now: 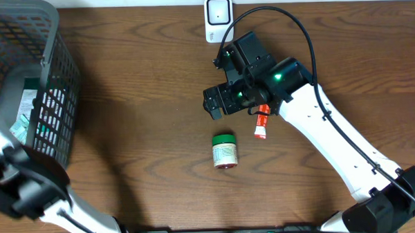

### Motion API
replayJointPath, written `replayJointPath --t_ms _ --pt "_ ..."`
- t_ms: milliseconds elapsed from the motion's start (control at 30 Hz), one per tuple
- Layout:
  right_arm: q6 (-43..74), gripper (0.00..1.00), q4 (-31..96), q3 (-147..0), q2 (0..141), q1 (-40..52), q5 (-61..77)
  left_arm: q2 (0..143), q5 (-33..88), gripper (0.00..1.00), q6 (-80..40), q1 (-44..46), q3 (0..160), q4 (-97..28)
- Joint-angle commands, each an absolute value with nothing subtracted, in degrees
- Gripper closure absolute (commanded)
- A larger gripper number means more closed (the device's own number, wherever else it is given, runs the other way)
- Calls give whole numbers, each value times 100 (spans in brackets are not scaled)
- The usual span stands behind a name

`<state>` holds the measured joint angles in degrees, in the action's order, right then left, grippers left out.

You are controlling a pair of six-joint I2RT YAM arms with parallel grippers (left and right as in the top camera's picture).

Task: Scan the item barcode
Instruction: 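Lift the orange snack pack out of the basket with the left gripper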

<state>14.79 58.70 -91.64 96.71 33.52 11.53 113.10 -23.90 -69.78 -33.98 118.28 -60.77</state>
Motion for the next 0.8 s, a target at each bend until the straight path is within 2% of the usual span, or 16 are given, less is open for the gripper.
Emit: replayJointPath --t_ms 0,100,233,433,600,767 --pt "1406 1 5874 -9115 9677 3382 1096 10560 -2346 78 -6366 -3096 11848 -6200" --pt "1406 1 5874 -9115 9677 3382 1096 9935 -2102 78 -5944 -2735 11845 -6274" --pt "1406 1 5874 -9115 9677 3382 1096 9207 -1990 77 -4810 -2134 11845 -6333" --pt "1406 1 5874 -9115 9677 3382 1096 8512 -1546 76 -3479 -917 11845 -7057" --pt "1406 1 5874 -9115 9677 3380 1096 8600 -1328 73 -3297 -19 11817 -7996" --pt "1406 1 5874 -9115 9677 3382 1096 8897 -1326 73 -3006 423 11561 -8394"
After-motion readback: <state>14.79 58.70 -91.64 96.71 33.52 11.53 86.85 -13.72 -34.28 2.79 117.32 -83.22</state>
